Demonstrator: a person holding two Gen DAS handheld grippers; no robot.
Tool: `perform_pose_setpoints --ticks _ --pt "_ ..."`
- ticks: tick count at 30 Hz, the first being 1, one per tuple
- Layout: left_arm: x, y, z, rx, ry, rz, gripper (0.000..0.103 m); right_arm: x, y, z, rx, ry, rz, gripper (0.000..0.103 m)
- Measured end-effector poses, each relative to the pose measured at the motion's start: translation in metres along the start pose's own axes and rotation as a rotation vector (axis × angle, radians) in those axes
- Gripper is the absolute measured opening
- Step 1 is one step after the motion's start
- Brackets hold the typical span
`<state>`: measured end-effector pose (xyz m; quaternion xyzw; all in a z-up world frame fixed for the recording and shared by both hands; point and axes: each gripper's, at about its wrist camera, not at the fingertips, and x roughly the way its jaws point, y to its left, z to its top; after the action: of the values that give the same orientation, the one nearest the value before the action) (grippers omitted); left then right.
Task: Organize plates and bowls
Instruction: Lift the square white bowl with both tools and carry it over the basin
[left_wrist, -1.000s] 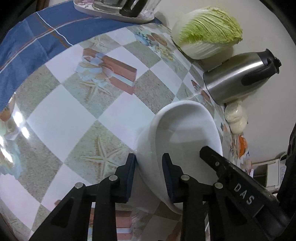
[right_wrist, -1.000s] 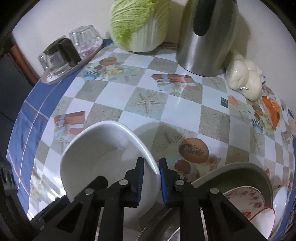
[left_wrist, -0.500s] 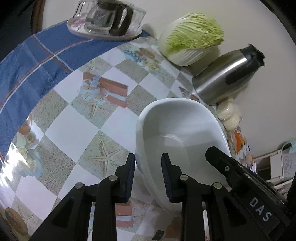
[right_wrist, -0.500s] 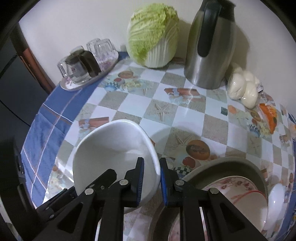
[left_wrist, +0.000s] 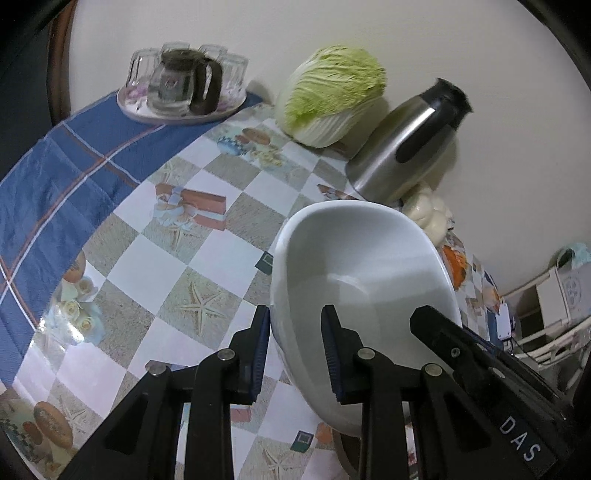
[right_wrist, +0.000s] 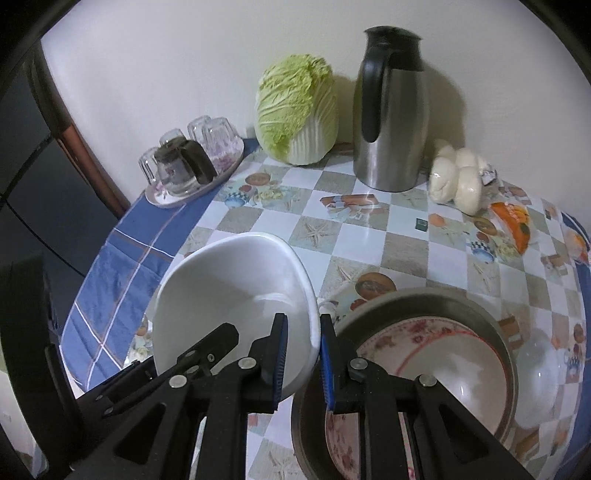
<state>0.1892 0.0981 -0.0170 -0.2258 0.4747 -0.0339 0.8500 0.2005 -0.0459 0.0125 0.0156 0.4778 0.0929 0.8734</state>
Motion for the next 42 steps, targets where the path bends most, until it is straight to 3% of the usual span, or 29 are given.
perform_pose_setpoints --ticks 15,30,42 --pt "-0.037 -0.046 -0.021 0.141 -0.057 -0.027 0.028 -0.056 -0.044 -0.038 0.110 -0.106 0.063 0.018" --pt "-0.054 -0.097 -0.038 0.229 -0.095 -0.037 0.028 -0.091 -0.094 -0.054 0.174 -0.157 0.110 0.018" --pt "-0.052 -0.143 -0.058 0.307 -0.107 0.009 0.028 -0.111 -0.133 -0.068 0.228 -0.177 0.137 0.018"
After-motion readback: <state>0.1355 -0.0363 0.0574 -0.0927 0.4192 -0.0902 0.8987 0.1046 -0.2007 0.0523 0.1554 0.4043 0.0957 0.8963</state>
